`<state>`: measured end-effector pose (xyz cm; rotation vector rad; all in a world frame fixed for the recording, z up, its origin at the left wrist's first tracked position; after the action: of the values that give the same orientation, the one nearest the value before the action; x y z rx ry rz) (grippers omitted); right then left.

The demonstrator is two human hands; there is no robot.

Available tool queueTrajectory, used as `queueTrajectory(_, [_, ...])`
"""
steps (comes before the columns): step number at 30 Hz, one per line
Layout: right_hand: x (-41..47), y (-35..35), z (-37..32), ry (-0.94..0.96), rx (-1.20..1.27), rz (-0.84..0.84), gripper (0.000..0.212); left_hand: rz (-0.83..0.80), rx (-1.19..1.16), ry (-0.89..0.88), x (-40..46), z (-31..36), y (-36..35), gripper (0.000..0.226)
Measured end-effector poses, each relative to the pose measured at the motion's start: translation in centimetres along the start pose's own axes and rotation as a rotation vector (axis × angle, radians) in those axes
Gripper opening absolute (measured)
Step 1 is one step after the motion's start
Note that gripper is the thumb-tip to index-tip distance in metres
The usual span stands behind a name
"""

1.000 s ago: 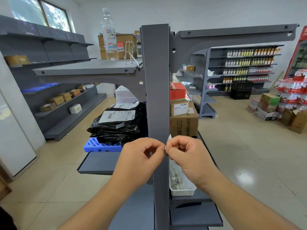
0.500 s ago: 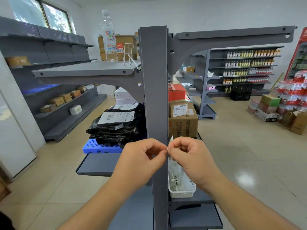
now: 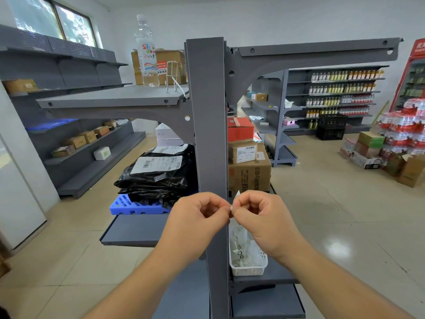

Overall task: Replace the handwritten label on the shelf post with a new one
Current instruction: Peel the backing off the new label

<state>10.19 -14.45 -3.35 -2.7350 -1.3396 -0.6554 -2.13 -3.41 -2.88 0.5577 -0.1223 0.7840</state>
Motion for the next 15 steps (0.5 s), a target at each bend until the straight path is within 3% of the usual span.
queueTrajectory(8, [0.1, 1.4, 0.6, -0.05, 0.116, 0.026, 0.028, 0.007, -0.05, 0.058, 0.2, 0.5, -1.4, 0.018])
queueTrajectory(12, [0.1, 2.9, 1.2, -0.121, 0.226, 0.055, 0.037, 0.015, -0.04, 0.096, 0.2, 0.7, -2.3, 0.018])
queueTrajectory(15, [-0.2, 4.3, 1.3, -0.159, 0.325, 0.058, 0.022, 0.007, -0.119, 0.165, 0.2, 0.8, -3.5, 0.019])
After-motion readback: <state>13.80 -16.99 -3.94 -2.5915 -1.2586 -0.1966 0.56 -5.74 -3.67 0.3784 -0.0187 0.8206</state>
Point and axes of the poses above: each hand's wrist, its own x-axis towards the middle knuckle, its own y-axis out of the back of the hand, z = x × y, the point moved 1 cm from there along x, towards the middle knuckle, and after that the axes turned 4 degrees about x, right-handed, at the moved point
